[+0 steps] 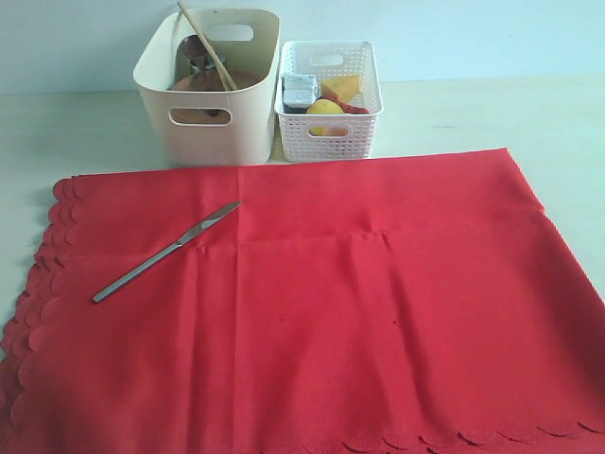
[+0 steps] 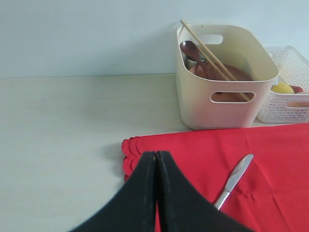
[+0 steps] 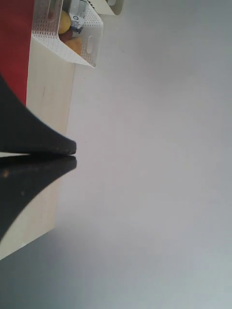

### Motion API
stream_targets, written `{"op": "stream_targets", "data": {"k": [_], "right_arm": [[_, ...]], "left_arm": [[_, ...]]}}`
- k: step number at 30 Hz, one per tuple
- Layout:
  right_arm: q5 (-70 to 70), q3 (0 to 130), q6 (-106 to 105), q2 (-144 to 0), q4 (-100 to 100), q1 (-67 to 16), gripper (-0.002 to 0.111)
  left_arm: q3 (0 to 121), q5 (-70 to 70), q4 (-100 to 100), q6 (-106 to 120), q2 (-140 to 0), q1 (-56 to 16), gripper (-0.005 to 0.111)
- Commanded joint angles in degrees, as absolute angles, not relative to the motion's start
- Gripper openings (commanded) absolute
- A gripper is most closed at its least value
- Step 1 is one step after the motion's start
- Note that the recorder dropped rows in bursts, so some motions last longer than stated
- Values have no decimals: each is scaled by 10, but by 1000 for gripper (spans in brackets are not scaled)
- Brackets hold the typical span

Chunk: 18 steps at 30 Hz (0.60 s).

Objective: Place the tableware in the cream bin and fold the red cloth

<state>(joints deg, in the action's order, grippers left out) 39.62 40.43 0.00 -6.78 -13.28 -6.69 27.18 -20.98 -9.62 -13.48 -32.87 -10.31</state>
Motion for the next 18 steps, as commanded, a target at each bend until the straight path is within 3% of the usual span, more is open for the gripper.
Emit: {"op": "stream_targets", "data": {"k": [1, 9, 18], "right_arm": [[392, 404, 0, -66, -130, -63, 0], [413, 391, 0, -66, -58, -63, 0], [285, 270, 0, -66, -64, -63, 0]], "left_arm": [[272, -195, -97, -141, -334, -106, 1], [272, -195, -97, -141, -334, -106, 1], [272, -195, -97, -141, -334, -106, 1]]}}
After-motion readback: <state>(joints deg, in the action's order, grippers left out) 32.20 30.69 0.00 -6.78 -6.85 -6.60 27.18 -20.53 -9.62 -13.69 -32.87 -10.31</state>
